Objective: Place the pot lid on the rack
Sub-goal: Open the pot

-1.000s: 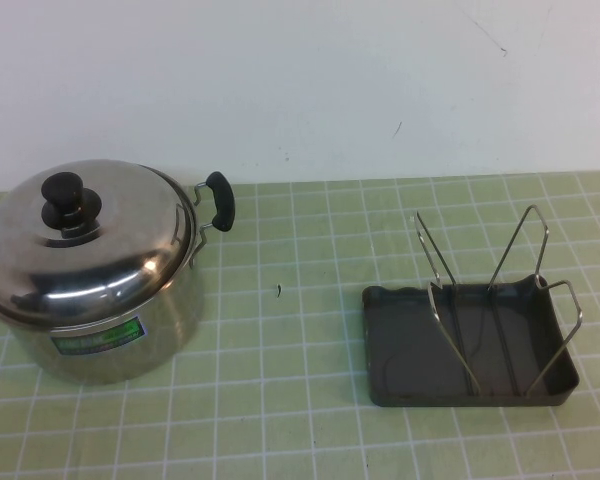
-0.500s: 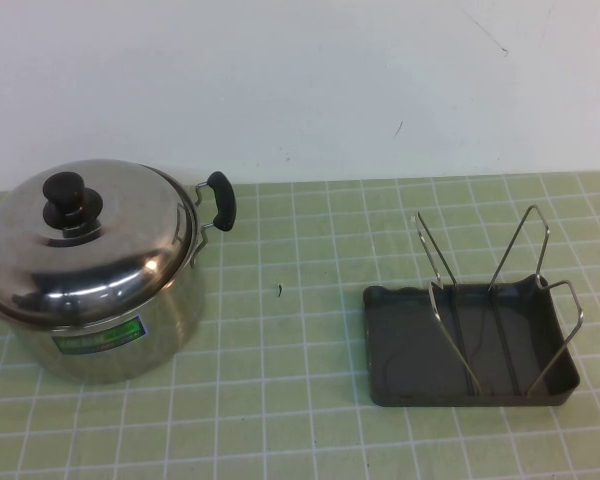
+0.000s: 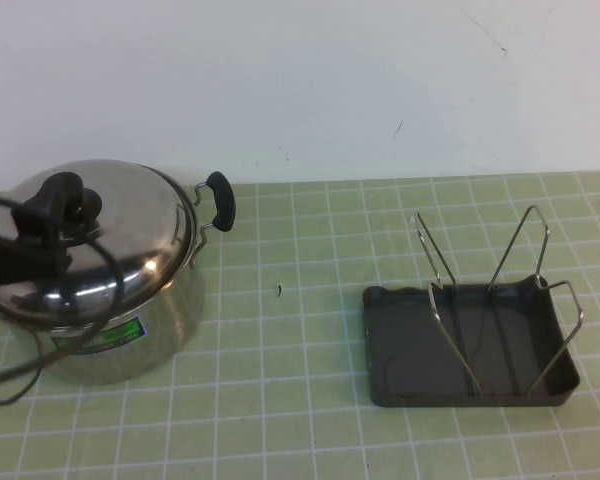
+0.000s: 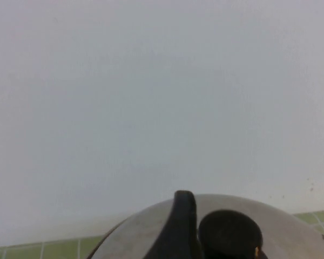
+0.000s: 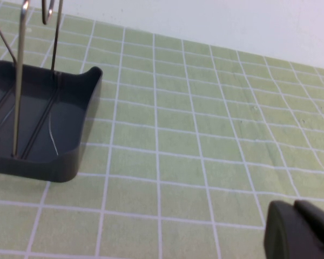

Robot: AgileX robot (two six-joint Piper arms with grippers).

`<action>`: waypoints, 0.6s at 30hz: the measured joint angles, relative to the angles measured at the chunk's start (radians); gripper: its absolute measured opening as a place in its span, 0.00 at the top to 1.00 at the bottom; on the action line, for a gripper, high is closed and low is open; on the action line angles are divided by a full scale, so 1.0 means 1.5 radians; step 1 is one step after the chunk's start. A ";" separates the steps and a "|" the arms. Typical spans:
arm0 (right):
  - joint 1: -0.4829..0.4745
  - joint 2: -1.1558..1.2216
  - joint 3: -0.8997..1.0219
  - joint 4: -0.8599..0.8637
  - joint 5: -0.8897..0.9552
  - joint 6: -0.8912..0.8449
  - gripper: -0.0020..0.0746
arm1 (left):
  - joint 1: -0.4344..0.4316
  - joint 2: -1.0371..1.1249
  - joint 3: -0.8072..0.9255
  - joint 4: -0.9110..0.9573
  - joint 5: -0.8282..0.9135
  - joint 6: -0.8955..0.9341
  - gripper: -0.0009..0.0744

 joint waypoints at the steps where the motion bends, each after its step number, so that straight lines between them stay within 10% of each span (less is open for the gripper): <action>1: 0.000 0.000 0.000 0.000 0.000 0.000 0.98 | 0.000 0.020 -0.012 0.000 -0.014 0.000 0.16; 18: 0.000 0.000 0.000 -0.001 0.000 0.000 0.98 | 0.000 0.313 -0.127 -0.026 -0.135 -0.004 0.21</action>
